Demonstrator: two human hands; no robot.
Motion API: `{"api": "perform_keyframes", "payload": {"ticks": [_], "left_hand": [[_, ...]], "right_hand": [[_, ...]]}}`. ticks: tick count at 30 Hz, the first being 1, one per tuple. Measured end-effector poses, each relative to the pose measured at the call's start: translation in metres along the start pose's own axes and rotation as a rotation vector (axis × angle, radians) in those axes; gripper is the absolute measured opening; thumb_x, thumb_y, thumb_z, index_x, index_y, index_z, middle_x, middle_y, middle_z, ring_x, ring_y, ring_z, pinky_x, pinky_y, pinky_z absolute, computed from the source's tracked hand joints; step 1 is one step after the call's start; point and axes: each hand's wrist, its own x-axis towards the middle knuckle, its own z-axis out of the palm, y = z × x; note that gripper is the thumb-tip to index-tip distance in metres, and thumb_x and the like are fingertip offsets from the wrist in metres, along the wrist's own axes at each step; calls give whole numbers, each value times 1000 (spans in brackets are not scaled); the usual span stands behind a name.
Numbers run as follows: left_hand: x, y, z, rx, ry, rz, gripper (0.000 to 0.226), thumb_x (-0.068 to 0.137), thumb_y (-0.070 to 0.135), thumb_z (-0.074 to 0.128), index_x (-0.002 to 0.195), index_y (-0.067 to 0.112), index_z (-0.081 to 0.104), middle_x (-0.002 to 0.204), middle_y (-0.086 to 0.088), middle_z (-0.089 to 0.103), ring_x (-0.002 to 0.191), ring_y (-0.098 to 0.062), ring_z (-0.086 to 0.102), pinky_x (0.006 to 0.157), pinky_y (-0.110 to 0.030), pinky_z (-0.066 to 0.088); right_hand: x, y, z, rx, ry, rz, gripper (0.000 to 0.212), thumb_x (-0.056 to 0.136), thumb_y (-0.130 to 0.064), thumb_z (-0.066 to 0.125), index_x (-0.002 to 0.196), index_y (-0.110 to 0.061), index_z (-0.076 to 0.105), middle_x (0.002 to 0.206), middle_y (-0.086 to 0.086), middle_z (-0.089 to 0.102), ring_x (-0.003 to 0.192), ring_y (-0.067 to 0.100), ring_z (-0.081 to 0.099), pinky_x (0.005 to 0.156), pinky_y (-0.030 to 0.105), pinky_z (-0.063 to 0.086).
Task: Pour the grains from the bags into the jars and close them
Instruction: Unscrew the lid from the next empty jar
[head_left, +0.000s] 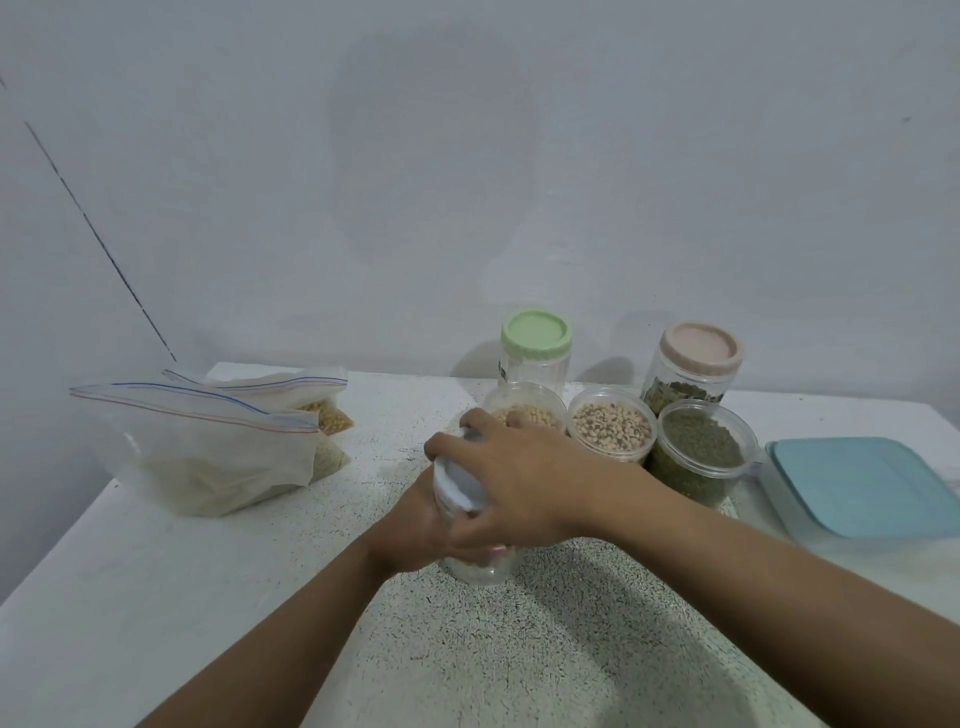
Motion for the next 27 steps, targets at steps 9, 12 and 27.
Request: {"api": "perform_keyframes", "payload": {"ticks": [9, 12, 27], "left_hand": [[3, -2, -2, -55, -52, 10, 68, 74, -11, 83, 118, 30, 51, 107, -6, 65, 100, 1, 68, 88, -18, 54], [0, -1, 0, -124, -61, 77, 77, 72, -11, 84, 138, 10, 51, 127, -18, 66, 121, -29, 64, 106, -41, 50], [5, -13, 38, -131, 135, 74, 109, 60, 7, 97, 146, 18, 32, 134, -5, 61, 132, -25, 57, 109, -34, 48]], "right_hand": [[-7, 4, -13, 50, 199, -146, 60, 80, -56, 66, 133, -36, 44, 137, 4, 45, 116, 25, 44, 92, 43, 47], [-19, 24, -11, 360, 274, -30, 55, 84, -55, 57, 132, -39, 36, 135, 0, 46, 110, 18, 51, 90, 40, 50], [-82, 84, 99, 1228, 279, 425, 29, 103, -39, 51, 130, -38, 39, 116, 14, 61, 96, 34, 71, 78, 48, 61]]}}
